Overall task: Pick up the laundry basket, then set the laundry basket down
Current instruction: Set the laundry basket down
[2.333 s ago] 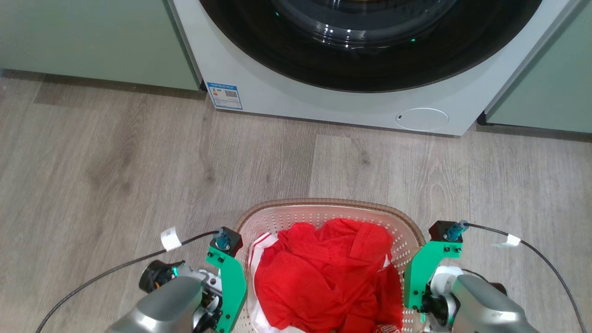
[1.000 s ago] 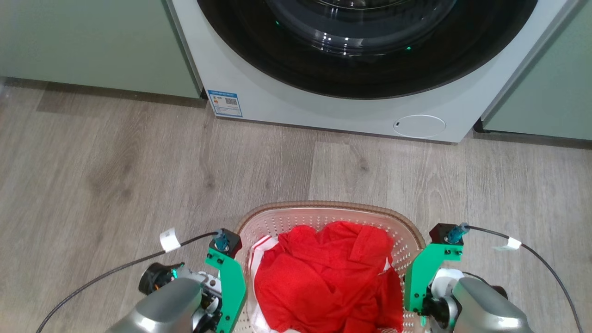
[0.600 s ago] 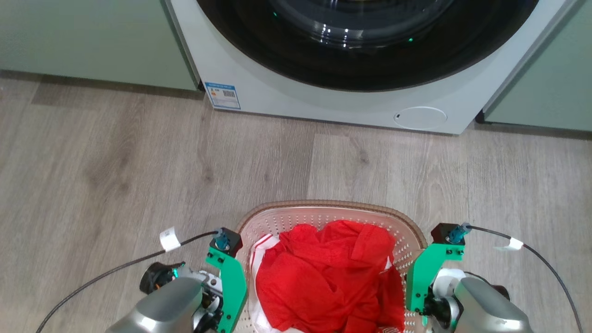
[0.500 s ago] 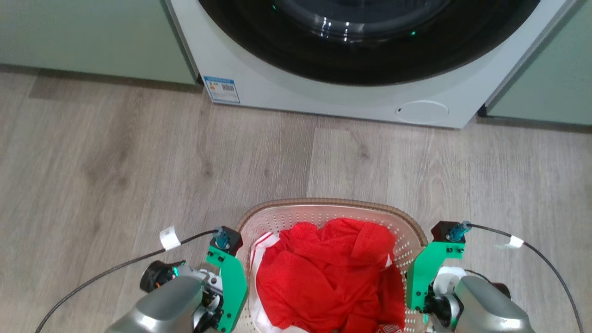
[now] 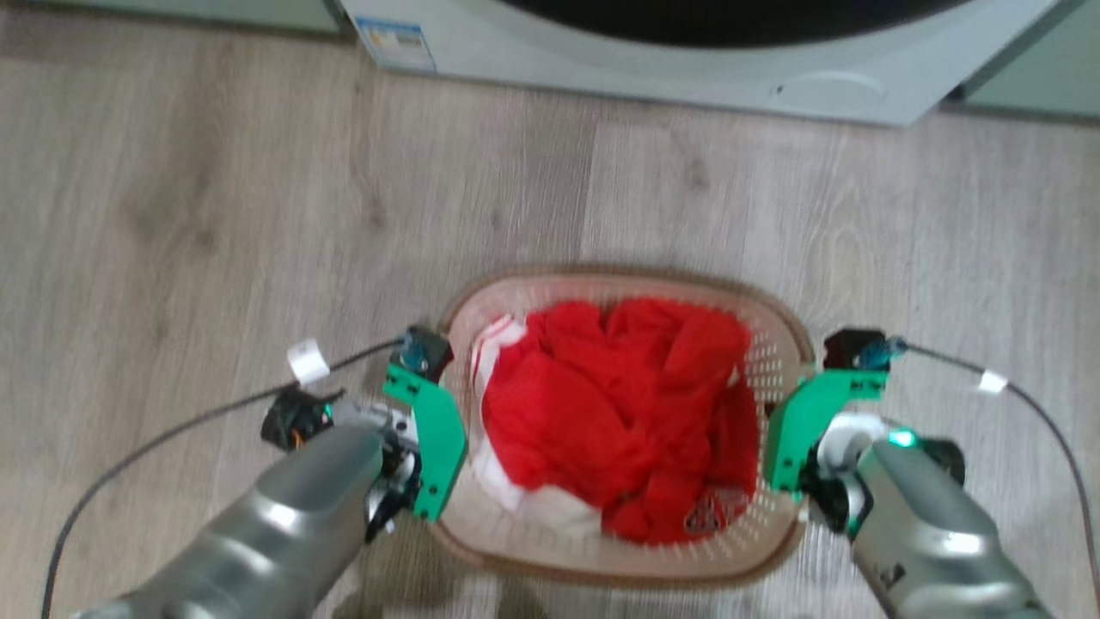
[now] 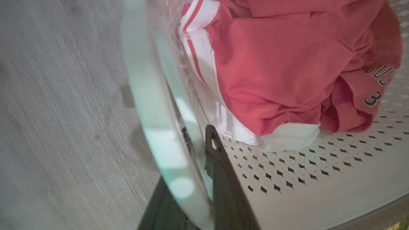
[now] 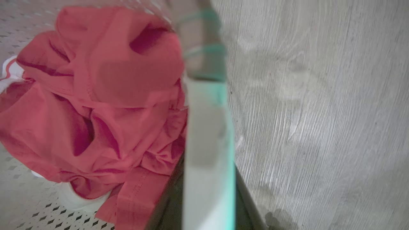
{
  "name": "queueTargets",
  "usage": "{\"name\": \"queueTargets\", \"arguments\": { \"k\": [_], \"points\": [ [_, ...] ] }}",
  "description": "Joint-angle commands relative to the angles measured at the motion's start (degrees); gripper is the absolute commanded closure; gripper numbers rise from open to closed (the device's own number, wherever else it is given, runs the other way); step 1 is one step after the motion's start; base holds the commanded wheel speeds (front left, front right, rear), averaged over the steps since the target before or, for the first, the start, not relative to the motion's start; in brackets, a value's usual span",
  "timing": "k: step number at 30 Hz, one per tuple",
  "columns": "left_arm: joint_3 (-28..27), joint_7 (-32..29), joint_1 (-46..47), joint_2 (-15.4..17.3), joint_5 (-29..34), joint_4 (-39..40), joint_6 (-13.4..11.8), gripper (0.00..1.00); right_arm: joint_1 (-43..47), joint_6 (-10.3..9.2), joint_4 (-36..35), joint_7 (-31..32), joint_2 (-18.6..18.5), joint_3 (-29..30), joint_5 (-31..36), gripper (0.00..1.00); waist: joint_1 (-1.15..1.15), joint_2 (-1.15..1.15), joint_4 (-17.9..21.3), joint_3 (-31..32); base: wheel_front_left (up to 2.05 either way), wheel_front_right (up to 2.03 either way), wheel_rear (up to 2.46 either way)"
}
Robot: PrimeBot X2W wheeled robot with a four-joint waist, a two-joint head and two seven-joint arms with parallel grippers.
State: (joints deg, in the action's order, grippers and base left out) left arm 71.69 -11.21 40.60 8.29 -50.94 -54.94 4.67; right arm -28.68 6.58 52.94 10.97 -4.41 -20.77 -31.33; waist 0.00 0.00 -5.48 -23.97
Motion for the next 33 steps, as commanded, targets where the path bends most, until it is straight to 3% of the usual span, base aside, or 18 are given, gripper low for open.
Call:
{"name": "queueTargets", "arguments": {
  "k": [1,15,20,33],
  "points": [
    [-0.20,0.75,2.29,-1.08,1.21,1.11,0.70,1.00,-2.12,0.91,-2.89,-1.68,1.53,-0.97,1.59,1.00,0.00,0.00,-0.24,-3.90,0.00,0.00,0.00],
    [-0.89,6.22,13.47,-4.75,3.31,-6.53,0.70,1.00,-9.24,0.91,-5.40,-6.03,1.53,3.64,7.83,1.00,0.00,0.00,-1.66,-16.08,0.00,0.00,0.00],
    [-0.63,10.02,16.08,-5.25,4.72,-8.43,-0.75,1.00,-11.85,0.91,-4.89,-7.49,1.53,5.30,9.39,1.00,0.00,0.00,-2.08,-19.25,0.00,0.00,0.00],
    [-0.60,14.64,19.55,-5.40,2.95,-7.36,-0.90,1.00,-17.10,0.91,-1.79,-9.39,1.53,7.48,9.82,1.00,0.00,0.00,-2.04,-24.84,0.00,0.00,0.00]
  ]
}}
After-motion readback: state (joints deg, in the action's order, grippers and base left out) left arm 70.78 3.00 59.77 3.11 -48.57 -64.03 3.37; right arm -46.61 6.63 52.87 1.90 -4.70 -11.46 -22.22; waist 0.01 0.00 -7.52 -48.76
